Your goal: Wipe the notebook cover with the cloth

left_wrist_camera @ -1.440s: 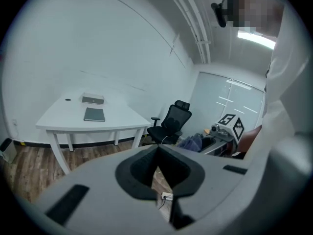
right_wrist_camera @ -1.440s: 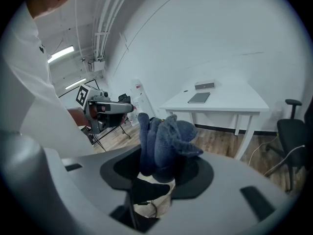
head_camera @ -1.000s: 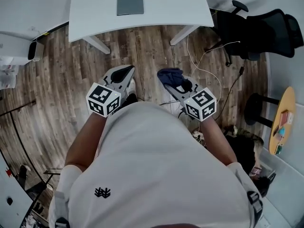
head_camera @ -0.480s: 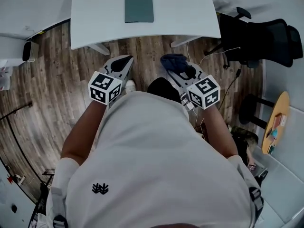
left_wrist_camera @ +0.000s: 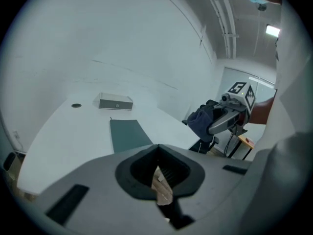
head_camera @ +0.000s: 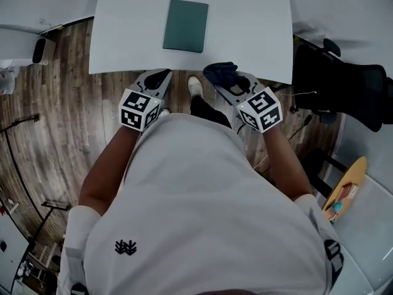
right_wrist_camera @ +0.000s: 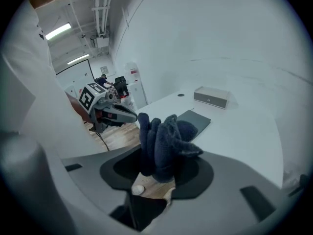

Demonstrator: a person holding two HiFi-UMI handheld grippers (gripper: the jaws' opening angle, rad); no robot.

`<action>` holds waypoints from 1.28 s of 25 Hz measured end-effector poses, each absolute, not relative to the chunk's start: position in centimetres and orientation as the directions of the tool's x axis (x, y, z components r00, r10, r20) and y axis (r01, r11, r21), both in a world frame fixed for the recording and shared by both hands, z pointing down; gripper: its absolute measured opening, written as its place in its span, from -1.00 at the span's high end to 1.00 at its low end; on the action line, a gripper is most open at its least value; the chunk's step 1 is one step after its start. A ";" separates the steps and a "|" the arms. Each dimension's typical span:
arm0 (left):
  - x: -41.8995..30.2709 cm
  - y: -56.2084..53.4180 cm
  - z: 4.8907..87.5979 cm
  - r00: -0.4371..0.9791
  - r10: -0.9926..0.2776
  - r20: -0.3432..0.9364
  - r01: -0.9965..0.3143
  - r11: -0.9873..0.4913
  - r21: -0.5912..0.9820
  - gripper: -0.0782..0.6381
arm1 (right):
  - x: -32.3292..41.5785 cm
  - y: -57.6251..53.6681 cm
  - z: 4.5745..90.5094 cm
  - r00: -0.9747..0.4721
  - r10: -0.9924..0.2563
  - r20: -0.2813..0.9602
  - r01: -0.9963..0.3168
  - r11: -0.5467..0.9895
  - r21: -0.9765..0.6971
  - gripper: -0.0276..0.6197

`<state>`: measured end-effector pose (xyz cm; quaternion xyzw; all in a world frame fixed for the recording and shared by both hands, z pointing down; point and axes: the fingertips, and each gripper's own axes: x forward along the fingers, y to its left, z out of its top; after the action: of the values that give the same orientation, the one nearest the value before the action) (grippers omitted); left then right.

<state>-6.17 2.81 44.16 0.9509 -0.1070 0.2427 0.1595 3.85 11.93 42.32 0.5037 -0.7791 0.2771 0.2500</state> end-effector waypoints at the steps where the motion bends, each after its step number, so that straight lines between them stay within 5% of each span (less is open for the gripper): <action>1: -5.4 2.3 44.6 0.851 -0.139 0.506 -0.298 -0.922 0.249 0.76 | 4.7 11.0 42.8 -0.386 -0.629 0.675 -0.912 0.368 -0.178 0.40; 16: 0.5 -4.0 52.4 0.681 -0.342 0.647 -0.567 -0.806 0.172 0.76 | 9.6 1.7 50.2 -0.592 -0.323 0.739 -0.663 0.716 -0.218 0.40; 32: 2.2 -4.7 57.3 0.646 -0.318 0.694 -0.562 -0.814 0.150 0.76 | 7.8 -0.4 55.0 -0.563 -0.150 0.813 -0.571 0.782 -0.250 0.40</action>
<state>2.19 -4.68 57.25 0.8895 -0.2473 0.3402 0.1787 7.76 -0.43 55.03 0.2128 -0.8471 0.2523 0.4165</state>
